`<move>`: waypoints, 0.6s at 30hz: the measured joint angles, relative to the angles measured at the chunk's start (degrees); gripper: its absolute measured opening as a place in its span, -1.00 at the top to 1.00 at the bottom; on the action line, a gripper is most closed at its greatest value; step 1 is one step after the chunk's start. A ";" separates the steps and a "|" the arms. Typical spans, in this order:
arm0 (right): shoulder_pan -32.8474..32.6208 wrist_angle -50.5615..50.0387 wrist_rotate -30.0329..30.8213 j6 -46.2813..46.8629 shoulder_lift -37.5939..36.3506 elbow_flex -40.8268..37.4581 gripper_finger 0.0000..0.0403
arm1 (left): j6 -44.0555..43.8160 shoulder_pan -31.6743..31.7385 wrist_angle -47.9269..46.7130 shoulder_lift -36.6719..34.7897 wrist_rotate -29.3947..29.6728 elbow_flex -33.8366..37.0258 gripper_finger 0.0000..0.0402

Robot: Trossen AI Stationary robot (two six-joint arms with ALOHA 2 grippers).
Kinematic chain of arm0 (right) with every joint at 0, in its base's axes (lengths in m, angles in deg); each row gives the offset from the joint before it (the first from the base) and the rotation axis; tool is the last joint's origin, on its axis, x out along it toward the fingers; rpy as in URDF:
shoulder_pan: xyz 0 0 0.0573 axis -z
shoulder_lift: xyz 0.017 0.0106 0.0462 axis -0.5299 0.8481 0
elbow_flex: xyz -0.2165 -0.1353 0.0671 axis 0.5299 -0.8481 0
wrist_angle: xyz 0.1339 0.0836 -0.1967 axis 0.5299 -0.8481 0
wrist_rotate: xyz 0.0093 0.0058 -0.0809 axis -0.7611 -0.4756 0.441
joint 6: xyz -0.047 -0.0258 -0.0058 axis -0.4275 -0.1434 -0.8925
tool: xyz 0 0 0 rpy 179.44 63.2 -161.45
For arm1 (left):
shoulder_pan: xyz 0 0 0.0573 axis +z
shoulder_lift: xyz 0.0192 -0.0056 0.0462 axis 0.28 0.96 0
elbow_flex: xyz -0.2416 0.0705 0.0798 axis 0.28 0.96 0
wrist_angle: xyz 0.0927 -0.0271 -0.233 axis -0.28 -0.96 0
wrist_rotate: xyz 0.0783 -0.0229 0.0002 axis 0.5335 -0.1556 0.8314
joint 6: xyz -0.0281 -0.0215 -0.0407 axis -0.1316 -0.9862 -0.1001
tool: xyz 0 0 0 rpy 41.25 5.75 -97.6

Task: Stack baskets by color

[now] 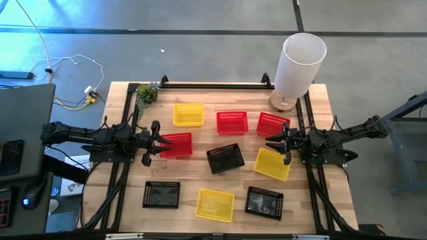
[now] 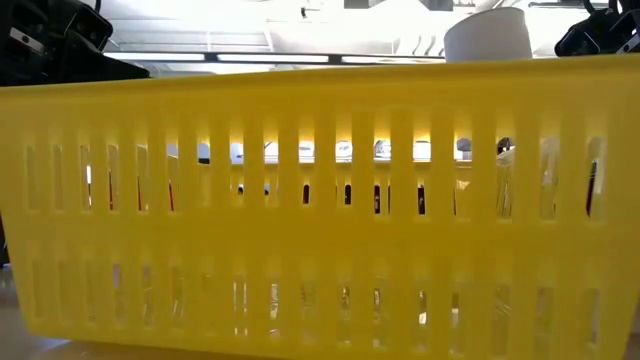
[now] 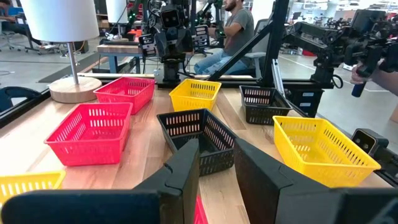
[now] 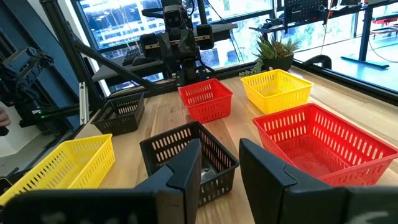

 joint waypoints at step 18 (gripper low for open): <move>-0.01 11.08 0.14 -1.56 -0.01 0.00 0.51 | -7.99 0.01 0.02 0.01 0.01 0.00 0.55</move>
